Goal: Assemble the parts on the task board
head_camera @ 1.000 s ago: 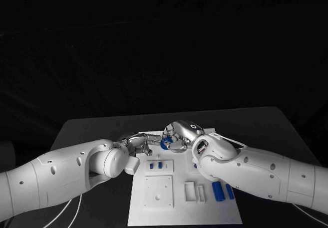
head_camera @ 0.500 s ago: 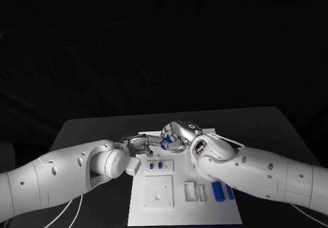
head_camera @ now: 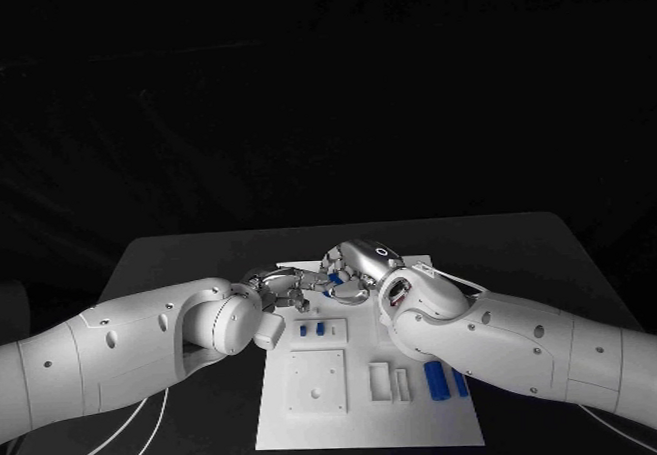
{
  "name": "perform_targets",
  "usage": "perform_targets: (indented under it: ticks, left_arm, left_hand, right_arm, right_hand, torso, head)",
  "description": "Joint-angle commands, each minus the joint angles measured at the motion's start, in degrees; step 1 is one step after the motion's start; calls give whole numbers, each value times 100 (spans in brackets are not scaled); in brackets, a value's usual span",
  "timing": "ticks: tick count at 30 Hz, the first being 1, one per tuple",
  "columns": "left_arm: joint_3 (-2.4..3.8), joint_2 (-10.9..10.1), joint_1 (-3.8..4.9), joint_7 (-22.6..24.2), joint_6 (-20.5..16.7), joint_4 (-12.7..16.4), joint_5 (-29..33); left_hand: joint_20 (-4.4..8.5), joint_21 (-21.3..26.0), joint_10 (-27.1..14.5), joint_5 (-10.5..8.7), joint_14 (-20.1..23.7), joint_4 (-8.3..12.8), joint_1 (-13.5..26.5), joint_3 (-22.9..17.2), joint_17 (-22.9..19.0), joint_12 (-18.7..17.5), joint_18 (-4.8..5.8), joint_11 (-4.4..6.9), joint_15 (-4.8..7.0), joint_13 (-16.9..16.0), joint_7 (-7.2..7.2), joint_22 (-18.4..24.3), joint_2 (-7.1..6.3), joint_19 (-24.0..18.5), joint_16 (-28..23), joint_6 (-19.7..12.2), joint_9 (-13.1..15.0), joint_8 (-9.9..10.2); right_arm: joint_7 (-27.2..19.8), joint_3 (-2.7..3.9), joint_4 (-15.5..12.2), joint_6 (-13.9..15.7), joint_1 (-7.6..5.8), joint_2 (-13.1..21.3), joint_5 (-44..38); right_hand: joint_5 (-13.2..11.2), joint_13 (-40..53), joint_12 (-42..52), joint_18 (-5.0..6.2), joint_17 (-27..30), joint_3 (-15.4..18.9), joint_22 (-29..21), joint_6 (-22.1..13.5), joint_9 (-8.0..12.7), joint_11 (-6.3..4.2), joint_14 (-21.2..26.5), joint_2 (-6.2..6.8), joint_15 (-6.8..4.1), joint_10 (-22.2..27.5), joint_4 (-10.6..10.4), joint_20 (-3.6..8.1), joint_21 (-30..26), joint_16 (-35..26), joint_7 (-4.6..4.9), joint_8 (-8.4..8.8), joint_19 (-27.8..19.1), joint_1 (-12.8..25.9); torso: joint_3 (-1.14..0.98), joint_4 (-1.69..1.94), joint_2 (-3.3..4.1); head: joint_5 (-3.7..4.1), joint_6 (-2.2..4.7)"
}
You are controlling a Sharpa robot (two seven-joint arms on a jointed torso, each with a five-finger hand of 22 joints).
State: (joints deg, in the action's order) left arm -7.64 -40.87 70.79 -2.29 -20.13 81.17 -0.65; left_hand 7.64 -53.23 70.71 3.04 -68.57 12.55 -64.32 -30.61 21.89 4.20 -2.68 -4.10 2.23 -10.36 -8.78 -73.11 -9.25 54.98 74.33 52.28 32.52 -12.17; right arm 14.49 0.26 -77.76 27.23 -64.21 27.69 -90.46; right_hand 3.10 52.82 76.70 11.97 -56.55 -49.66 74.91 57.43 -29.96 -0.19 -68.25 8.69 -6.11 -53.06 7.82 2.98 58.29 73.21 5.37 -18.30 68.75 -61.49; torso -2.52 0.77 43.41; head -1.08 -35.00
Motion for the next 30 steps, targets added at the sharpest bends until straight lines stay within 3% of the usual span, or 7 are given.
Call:
perform_targets:
  ticks: [1,9,30]
  left_arm:
    - [4,7,5,70,5,13,23]
    - [5,10,5,156,-19,1,78]
    - [7,-11,5,134,28,-30,121]
  left_hand:
    - [11,36,68,-9,-29,48,-33,-15,7,26,-415,5,24,7,17,8,94,-1,-23,68,-7,-47]
    - [30,49,225,-13,-39,36,-141,-195,20,80,-391,57,74,14,107,6,373,3,-44,257,-8,-156]
    - [77,55,416,-9,-32,-65,-109,-454,58,117,-331,112,126,47,193,-30,566,-20,-78,473,-56,-269]
  right_arm:
    - [-4,2,-7,-75,1,-7,-63]
    - [-2,2,-2,-113,1,-15,-56]
    - [10,2,3,-146,2,-26,-49]
  right_hand:
    - [-29,-7,17,303,-5,-24,87,86,-5,-25,-8,39,-42,-15,-1,35,30,-25,43,-19,1,-27]
    - [-29,-8,16,303,-5,-26,87,85,-5,-25,-8,42,-42,-16,-2,36,30,-25,43,-19,1,-29]
    - [-29,-9,12,303,-4,-35,86,82,-4,-25,-9,47,-42,-17,-6,38,28,-29,44,-17,1,-38]
  torso:
    - [-1,0,-1]
    - [2,3,-1]
    - [4,5,-2]
  head:
    - [-2,-4]
    - [5,-7]
    - [0,-22]
